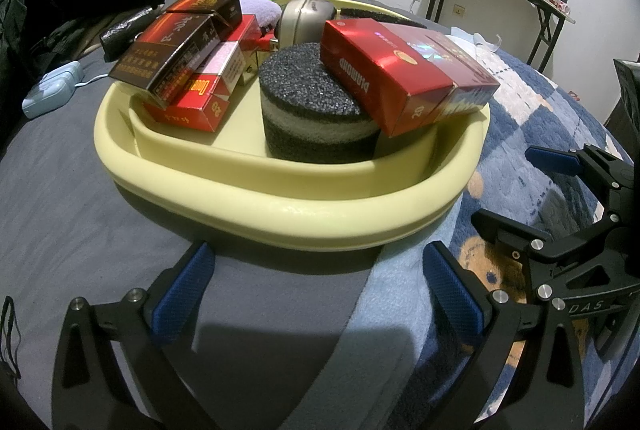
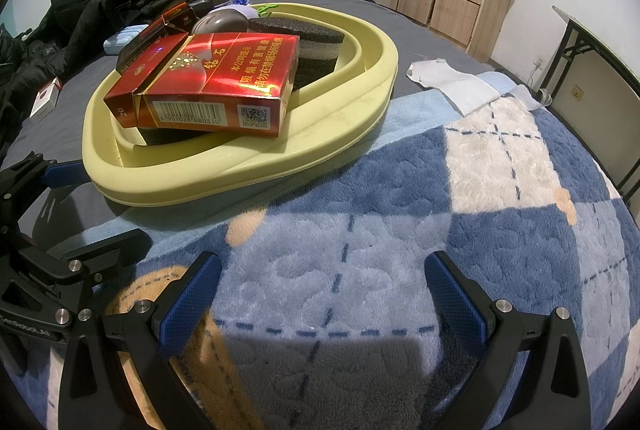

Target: Organize rigid objects

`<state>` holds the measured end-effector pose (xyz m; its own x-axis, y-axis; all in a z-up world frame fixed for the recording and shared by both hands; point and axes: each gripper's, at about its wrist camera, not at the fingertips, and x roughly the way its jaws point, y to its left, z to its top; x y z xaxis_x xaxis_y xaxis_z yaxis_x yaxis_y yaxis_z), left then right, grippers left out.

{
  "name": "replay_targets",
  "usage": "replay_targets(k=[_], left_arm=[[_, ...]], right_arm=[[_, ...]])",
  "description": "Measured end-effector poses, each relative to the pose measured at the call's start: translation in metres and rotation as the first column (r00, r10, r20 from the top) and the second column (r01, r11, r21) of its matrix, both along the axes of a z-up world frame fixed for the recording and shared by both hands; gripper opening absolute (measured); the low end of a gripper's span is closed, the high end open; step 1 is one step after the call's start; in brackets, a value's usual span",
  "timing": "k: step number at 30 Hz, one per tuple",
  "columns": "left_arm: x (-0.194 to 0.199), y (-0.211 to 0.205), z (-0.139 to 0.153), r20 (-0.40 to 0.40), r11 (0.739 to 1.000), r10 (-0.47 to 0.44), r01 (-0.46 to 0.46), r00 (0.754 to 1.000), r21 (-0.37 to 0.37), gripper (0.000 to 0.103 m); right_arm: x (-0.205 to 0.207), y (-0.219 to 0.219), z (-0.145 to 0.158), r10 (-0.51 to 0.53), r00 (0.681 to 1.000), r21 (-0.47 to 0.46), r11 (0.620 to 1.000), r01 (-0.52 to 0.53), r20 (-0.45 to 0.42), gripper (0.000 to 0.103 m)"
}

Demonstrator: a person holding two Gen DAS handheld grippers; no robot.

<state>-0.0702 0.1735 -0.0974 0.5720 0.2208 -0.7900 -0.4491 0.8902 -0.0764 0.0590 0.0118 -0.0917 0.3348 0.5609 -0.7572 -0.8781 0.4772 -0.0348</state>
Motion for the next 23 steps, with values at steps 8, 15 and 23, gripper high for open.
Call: replay_targets(k=[8, 15, 23], left_arm=[[-0.0006, 0.0001, -0.0004, 0.000, 1.000, 0.000, 0.000, 1.000, 0.000, 0.103], [-0.0006, 0.0001, -0.0004, 0.000, 1.000, 0.000, 0.000, 1.000, 0.000, 0.103], [-0.0005, -0.0001, 0.0012, 0.003, 1.000, 0.000, 0.000, 1.000, 0.008, 0.103]], right_arm=[[0.0001, 0.0000, 0.0000, 0.000, 1.000, 0.000, 1.000, 0.000, 0.000, 0.103], [0.0000, -0.0001, 0.0000, 0.000, 1.000, 0.000, 1.000, 0.000, 0.000, 0.103], [0.0000, -0.0001, 0.0000, 0.000, 1.000, 0.000, 1.000, 0.000, 0.000, 0.103]])
